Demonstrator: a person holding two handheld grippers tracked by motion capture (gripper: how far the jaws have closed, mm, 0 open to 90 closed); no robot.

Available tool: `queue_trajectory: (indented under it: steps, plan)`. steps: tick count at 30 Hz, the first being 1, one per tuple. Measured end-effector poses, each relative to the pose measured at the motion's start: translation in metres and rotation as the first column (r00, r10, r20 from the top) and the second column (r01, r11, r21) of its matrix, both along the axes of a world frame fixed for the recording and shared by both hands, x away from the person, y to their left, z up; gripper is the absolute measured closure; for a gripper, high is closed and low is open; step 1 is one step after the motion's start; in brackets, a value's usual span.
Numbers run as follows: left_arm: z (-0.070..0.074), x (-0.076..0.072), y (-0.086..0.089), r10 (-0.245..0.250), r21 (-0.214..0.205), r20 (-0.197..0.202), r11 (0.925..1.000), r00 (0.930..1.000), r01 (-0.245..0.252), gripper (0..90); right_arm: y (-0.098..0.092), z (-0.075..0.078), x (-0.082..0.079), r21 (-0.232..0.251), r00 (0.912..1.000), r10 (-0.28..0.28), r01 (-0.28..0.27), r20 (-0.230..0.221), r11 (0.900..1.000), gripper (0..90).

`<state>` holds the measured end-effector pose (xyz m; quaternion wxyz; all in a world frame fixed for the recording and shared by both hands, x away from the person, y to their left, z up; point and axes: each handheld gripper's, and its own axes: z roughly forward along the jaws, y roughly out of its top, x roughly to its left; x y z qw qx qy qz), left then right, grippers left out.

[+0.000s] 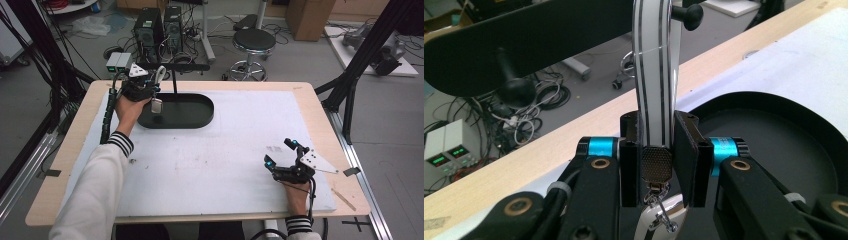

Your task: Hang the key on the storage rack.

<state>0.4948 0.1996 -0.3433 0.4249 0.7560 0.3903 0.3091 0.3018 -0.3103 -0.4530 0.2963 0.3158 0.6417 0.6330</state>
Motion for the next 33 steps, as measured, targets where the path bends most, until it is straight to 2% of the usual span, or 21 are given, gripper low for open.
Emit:
queue_trajectory:
  steps: [3,6,8,12,15,17,19,20,21,22,23,24,28,30,33]
  plan:
    - [-0.003,0.0,-0.004,0.019,0.009,0.013,0.9998,0.9997,-0.019,73.6,0.0,0.0,0.0,0.0,1.0,0.001,-0.001,0.001,1.0,0.6]
    - [-0.007,0.001,-0.007,0.042,0.0,0.009,0.9991,0.9991,-0.042,72.8,0.0,0.0,0.0,0.005,1.0,0.003,-0.003,0.002,1.0,0.6]
    - [-0.009,0.0,-0.009,0.043,-0.013,0.014,0.999,0.999,-0.043,72.7,0.0,0.0,0.0,0.006,1.0,0.003,-0.003,-0.001,1.0,0.6]
    - [-0.014,-0.002,-0.01,0.033,0.002,0.013,0.9994,0.9993,-0.033,71.1,0.0,0.0,0.0,0.0,1.0,0.001,-0.001,0.0,1.0,0.6]
    - [-0.018,-0.001,-0.009,-0.025,-0.01,0.012,0.9996,0.9996,0.025,51.4,0.0,0.0,-0.001,0.005,1.0,0.004,-0.004,-0.008,1.0,0.6]
    - [-0.017,-0.004,-0.009,-0.059,-0.016,0.028,0.9981,0.9978,0.06,39.4,0.0,0.0,-0.001,0.004,1.0,0.004,-0.004,-0.003,1.0,0.7]
    - [-0.018,-0.007,-0.01,-0.056,-0.022,0.043,0.9981,0.9975,0.057,22.1,0.0,0.0,0.0,0.005,1.0,0.004,-0.004,0.002,1.0,0.6]
    - [-0.017,-0.012,-0.007,-0.078,-0.051,0.051,0.9954,0.9957,0.081,13.6,0.0,0.0,-0.001,0.009,1.0,0.004,-0.004,-0.007,0.9999,0.6]
    - [-0.017,-0.014,-0.006,-0.073,-0.073,0.052,0.9944,0.996,0.076,7.0,-0.001,0.0,0.0,0.009,1.0,0.004,-0.004,-0.005,1.0,0.7]
    - [-0.016,-0.017,-0.004,-0.084,-0.089,0.051,0.9921,0.9952,0.088,1.6,-0.001,0.0,0.0,0.011,1.0,0.004,-0.004,-0.005,0.9999,0.6]
    - [-0.016,-0.017,-0.004,-0.084,-0.089,0.051,0.9921,0.9952,0.088,1.7,0.0,0.0,-0.001,0.01,1.0,0.004,-0.003,-0.006,0.9999,0.6]
    - [-0.016,-0.027,0.004,-0.105,-0.11,0.078,0.9875,0.9914,0.113,1.7,0.0,0.0,-0.001,0.009,1.0,0.003,-0.003,-0.006,1.0,0.6]
    - [-0.018,-0.048,0.021,-0.13,-0.158,0.108,0.9765,0.9856,0.146,1.7,-0.001,0.0,0.0,0.019,0.9999,0.002,-0.002,-0.013,0.9998,0.7]
    - [-0.02,-0.061,0.029,-0.145,-0.18,0.132,0.9693,0.9805,0.168,1.7,-0.001,0.0,0.0,0.018,0.9999,0.001,-0.001,-0.016,0.9998,0.7]
    - [-0.022,-0.087,0.039,-0.169,-0.182,0.173,0.9628,0.9704,0.2,1.7,0.0,0.0,0.0,0.006,1.0,0.001,-0.001,0.0,1.0,0.6]
